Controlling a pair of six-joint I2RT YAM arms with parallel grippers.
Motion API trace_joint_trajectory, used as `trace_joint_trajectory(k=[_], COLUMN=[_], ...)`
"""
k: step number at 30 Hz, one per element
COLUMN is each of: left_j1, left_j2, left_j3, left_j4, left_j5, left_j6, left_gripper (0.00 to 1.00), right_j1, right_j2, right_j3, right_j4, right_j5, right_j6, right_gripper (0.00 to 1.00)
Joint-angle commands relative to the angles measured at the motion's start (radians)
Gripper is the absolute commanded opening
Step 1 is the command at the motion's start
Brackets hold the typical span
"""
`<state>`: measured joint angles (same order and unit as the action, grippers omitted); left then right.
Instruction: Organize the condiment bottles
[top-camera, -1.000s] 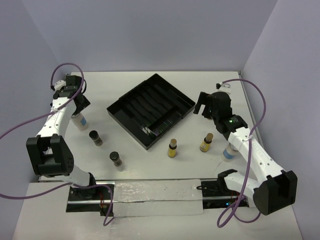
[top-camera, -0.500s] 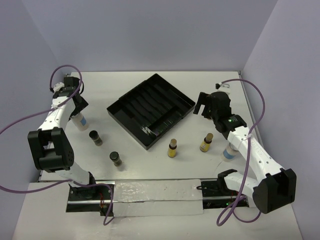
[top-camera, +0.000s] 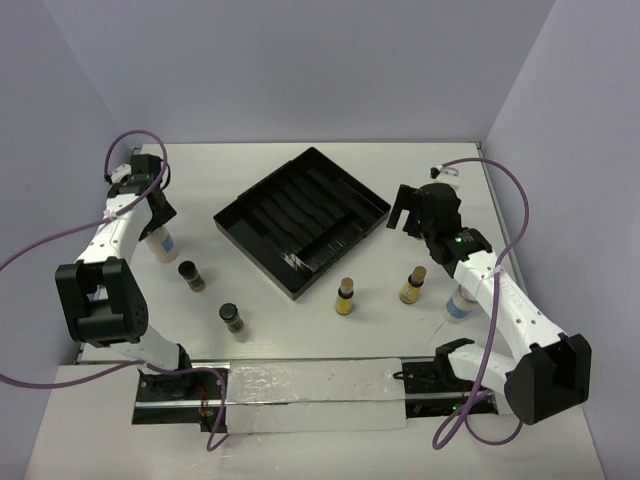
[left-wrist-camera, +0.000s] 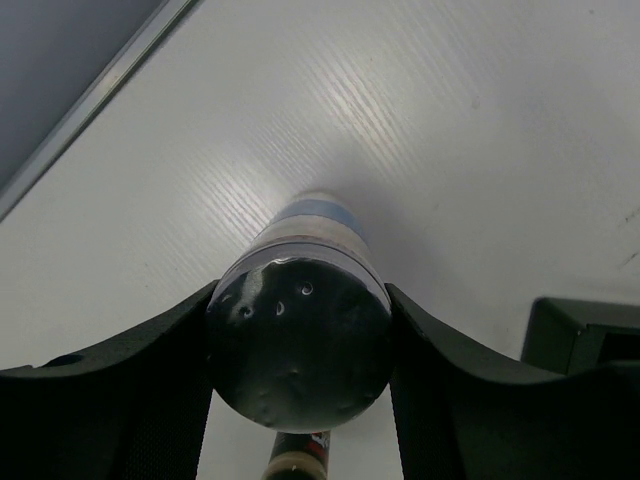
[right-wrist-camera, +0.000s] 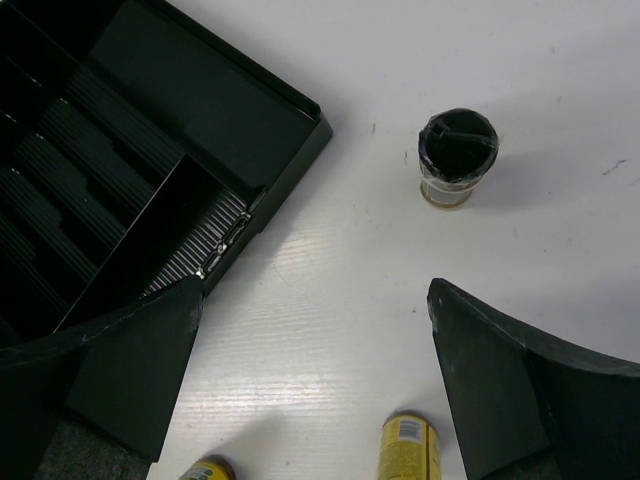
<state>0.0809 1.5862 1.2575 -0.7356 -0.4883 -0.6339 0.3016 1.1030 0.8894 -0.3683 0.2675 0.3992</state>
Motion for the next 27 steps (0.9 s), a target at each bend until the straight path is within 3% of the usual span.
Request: trace_joint_trajectory(k=[1, 7, 14, 27], left_j1=[-0.094, -0.278, -0.418, -0.492], left_j2=[-0.071, -0.034, 0.093, 0.144], left_j3=[0.151, 0.394, 0.500, 0.361], left_j4=[-0.051, -0.145, -0.156, -0.058], left_j5=[-0.071, -0.113, -0.084, -0.007], left_j6=[0.058, 0.094, 0.069, 0.023], left_gripper=[0.10, 0.10, 0.10, 0.10], right_j1=[0.005, 0.005, 0.005, 0.005], right_j2=[-0.013, -0.031, -0.043, -0.035], right_j3=[0.025, 0.034, 0.043, 0.036], right_j4=[0.003, -0.021, -0.041, -0.048], right_j5=[0.017, 0.045, 0.058, 0.066], right_j6=[0.001, 0.009, 0.010, 0.018], right_gripper=[1.00, 1.00, 1.00, 1.00])
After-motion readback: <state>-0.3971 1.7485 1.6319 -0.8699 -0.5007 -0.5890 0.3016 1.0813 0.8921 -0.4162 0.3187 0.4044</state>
